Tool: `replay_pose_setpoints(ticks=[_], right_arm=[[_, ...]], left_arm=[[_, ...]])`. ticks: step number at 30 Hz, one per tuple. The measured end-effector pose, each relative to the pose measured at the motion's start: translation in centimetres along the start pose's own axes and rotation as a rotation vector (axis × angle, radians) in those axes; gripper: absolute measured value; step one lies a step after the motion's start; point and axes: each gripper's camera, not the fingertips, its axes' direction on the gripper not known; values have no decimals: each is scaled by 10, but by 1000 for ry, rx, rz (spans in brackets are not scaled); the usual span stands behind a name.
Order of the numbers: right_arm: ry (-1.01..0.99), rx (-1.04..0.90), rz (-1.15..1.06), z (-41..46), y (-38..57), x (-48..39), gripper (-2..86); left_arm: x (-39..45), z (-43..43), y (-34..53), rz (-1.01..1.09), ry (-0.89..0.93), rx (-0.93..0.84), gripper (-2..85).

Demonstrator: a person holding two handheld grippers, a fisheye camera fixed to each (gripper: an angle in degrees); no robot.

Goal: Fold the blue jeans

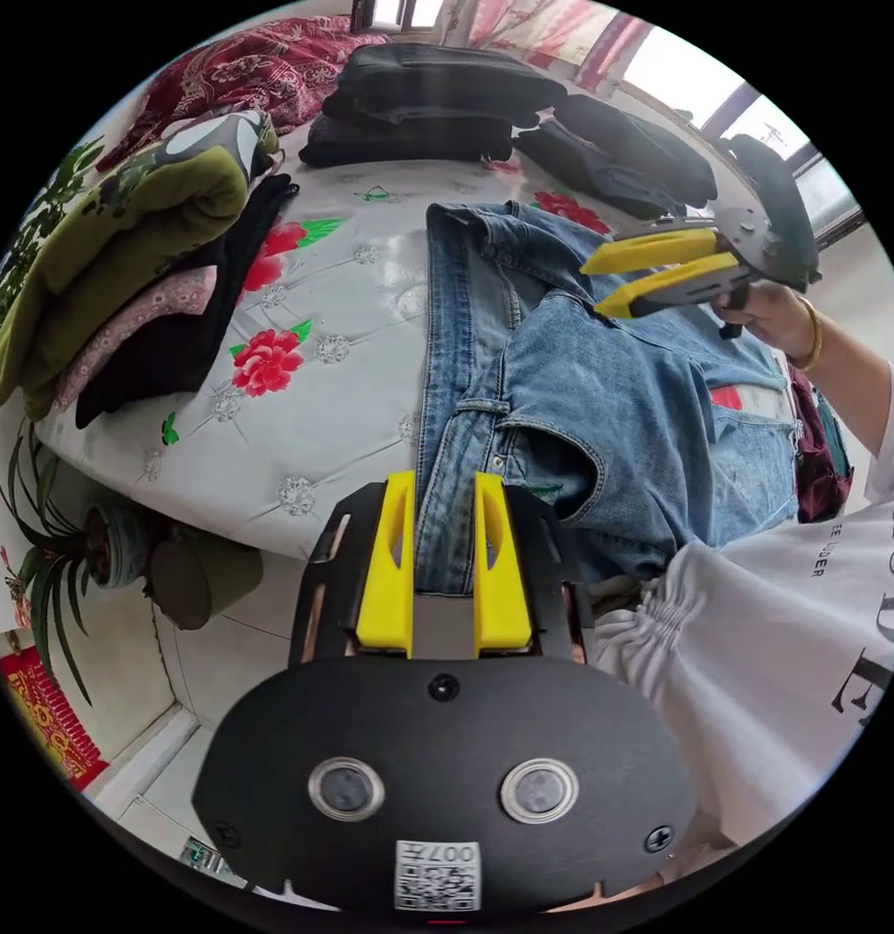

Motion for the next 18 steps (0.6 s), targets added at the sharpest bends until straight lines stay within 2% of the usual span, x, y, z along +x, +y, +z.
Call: replay_pose_setpoints(ticks=[5,9,11,13,15,16,18], right_arm=[[-80,-229,-87,67,-30,-11,16],[10,-6,-154,17,-27,-30,3],[77,154,-214,-17,-10,-55,2],[69,181,-221,-14,-1,-73,3],[49,52,-257,17,1,-84,8],[54,-79,-263,42,-2,-85,13],[46,-130,-201,54,-9,-74,19]], left_arm=[[2,22,-1,109,28,-66,7],[-2,-9,19,214,-48,15,-8],[-12,-30,39,207,-6,111,-9],[-23,-36,61,194,30,146,-9],[-33,-16,68,136,29,89,-8],[-43,2,69,73,51,30,-6],[-54,18,71,-9,104,-2,-2]])
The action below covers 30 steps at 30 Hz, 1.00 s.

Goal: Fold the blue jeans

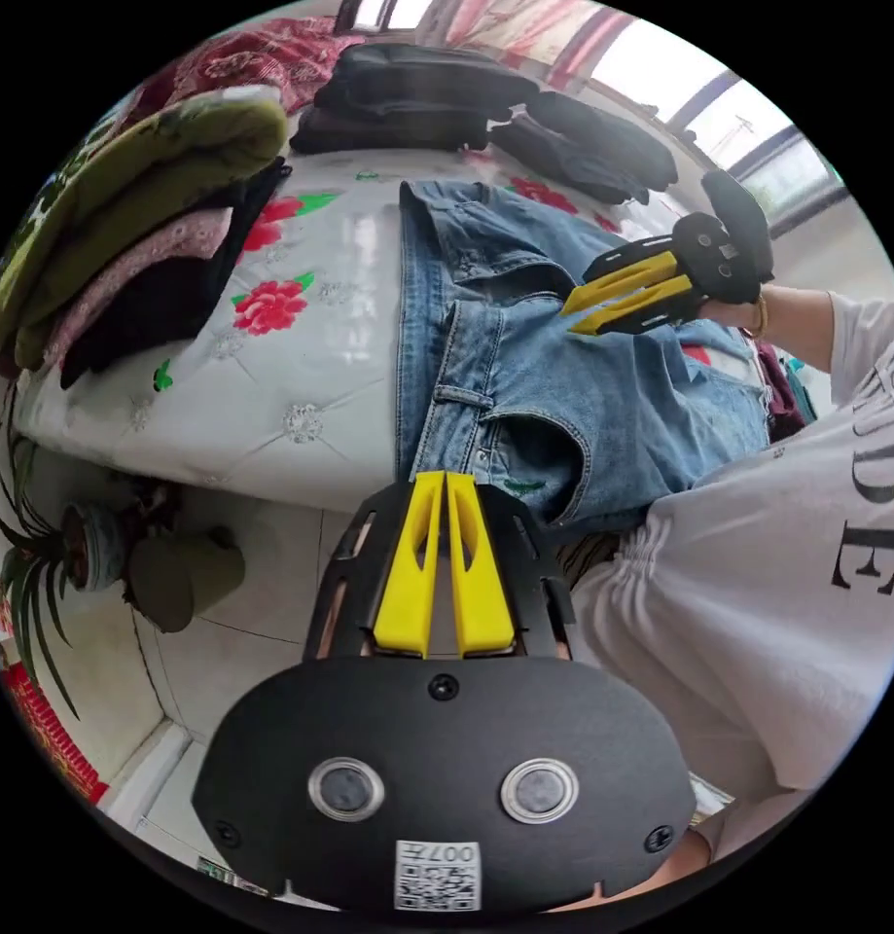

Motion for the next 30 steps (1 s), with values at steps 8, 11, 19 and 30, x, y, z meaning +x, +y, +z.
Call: replay_pose_setpoints(ticks=[8,11,19,30], right_arm=[[-27,111,156,-17,-23,79,36],[13,-66,105,30,-35,77,31],[-64,235,234,-19,-6,104,3],[-332,146,315,49,-12,125,21]], left_arm=[[-13,-41,-8,-60,-13,184,56],[-3,-30,-44,8,108,232,88],[32,36,-94,73,0,59,36],[35,62,-95,-24,-148,27,75]])
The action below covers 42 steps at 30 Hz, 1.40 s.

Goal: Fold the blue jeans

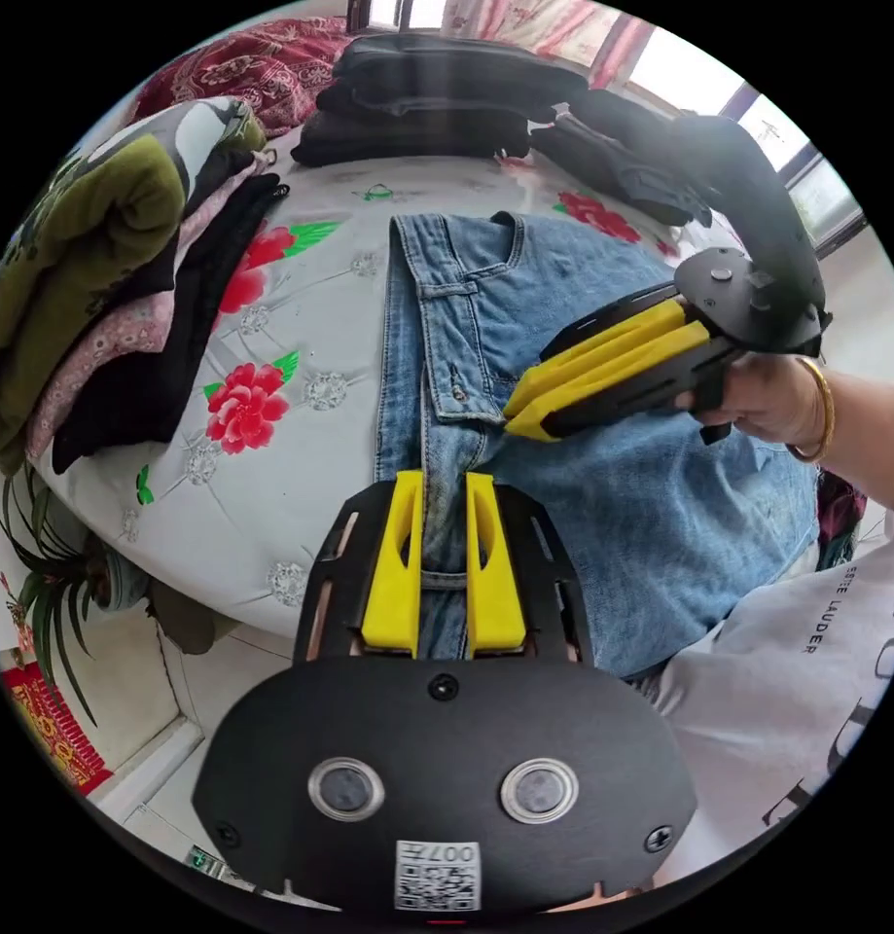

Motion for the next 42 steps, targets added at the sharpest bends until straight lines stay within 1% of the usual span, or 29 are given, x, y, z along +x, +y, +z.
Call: replay_pose_setpoints(ticks=[2,5,8,10,12,14,15,17,18,20,21,22,23,24,25,26,27,28,29,31,34,36,38,39,41,42], right_arm=[[-1,107,-1,-18,12,-3,33],[10,199,15,-47,42,-8,45],[73,231,83,-66,92,-8,55],[110,205,144,-70,128,-7,59],[152,176,228,-72,170,-7,61],[210,139,388,-73,233,-6,63],[226,135,435,-73,250,-7,63],[298,149,646,-82,321,-10,64],[321,159,699,-85,339,-13,63],[435,175,900,-92,407,-25,61],[469,174,943,-93,422,-28,60],[528,156,1021,-89,451,-33,58],[545,119,1097,-82,477,-35,55],[536,99,1129,-77,488,-36,54],[489,59,1179,-63,510,-37,50],[491,181,1187,-61,528,-49,46],[470,195,1198,-58,536,-54,44],[454,252,1224,-56,549,-63,40],[434,269,1239,-53,559,-70,35],[436,283,1227,-50,572,-82,26],[388,307,1274,-54,601,-95,11],[400,429,1293,-65,628,-115,9],[400,609,1367,-77,674,-144,17],[389,652,1395,-78,687,-152,20],[314,793,1537,-72,743,-178,31],[298,818,1574,-68,756,-184,34]], left_arm=[[2,-3,7,-10,-28,16,79],[-1,-13,28,-40,-54,67,74],[-4,-28,44,-77,-82,124,64],[3,-34,44,-46,-79,179,61],[13,-30,34,-8,-42,189,61],[28,-22,20,50,-4,198,62],[40,-14,9,88,-3,197,63],[57,-4,-7,136,-26,197,63],[68,5,-15,156,-54,196,62],[76,26,-26,152,-90,139,59],[79,47,-31,148,-114,71,55],[81,49,-26,168,-120,151,51],[81,52,-25,168,-134,151,51],[80,51,-24,162,-139,153,50],[78,48,-25,140,-133,132,46],[77,47,-26,124,-126,118,44],[71,42,-25,78,-106,96,27],[64,33,-21,20,-95,98,14],[61,28,-17,-4,-86,111,9],[46,5,8,-90,-8,173,5],[22,-20,53,-225,83,234,30],[5,-35,85,-323,98,267,43],[-13,-46,118,-433,104,296,49],[-25,-51,140,-506,106,310,55],[-42,-54,169,-586,120,311,68],[-51,-51,183,-631,133,285,75]])
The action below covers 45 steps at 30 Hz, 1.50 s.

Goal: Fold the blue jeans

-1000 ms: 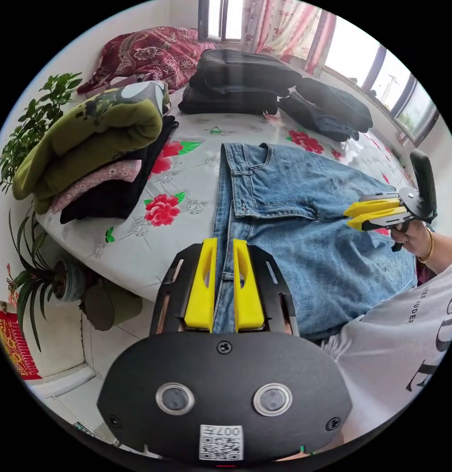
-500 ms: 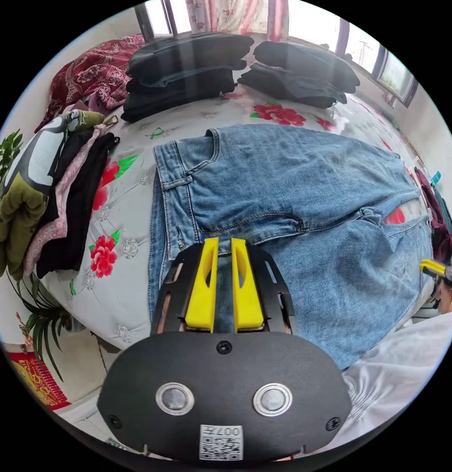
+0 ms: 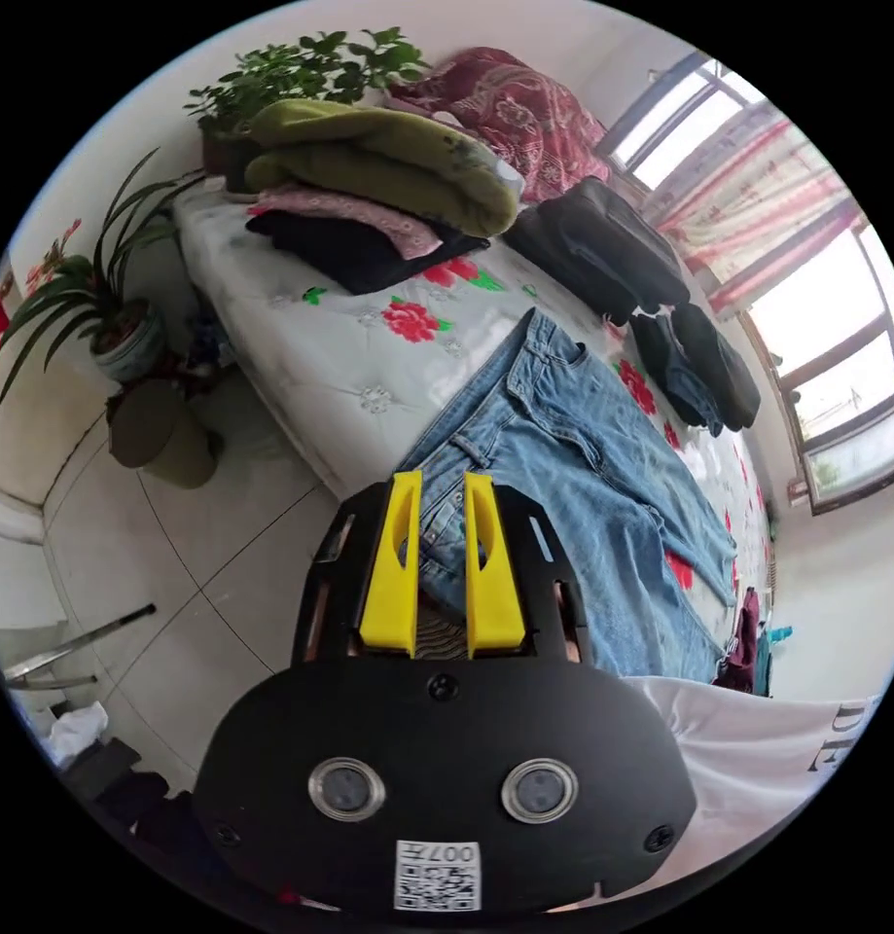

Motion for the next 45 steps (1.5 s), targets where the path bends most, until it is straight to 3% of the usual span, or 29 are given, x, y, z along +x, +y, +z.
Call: replay_pose_setpoints(ticks=[5,9,14,17,22,27,39,45], right_arm=[[-135,45,284,-25,31,90,55],[-247,45,341,-20,28,116,63],[-175,23,379,-11,21,134,43],[-307,74,444,-17,26,152,15],[-537,240,379,-46,28,151,0],[-671,408,245,-88,13,123,-2],[-557,604,198,-125,-6,50,-2],[-330,522,24,-116,-121,-46,1]], left_arm=[[-43,14,14,-156,149,-89,129],[-56,41,13,-230,289,-142,143],[-71,57,3,-257,312,-188,62],[-84,43,-3,-281,456,-141,26],[-79,7,-17,-260,739,-37,10],[-41,-23,-52,-165,862,55,8],[26,-42,-86,-164,799,135,12],[108,-11,-155,-117,678,147,24]])
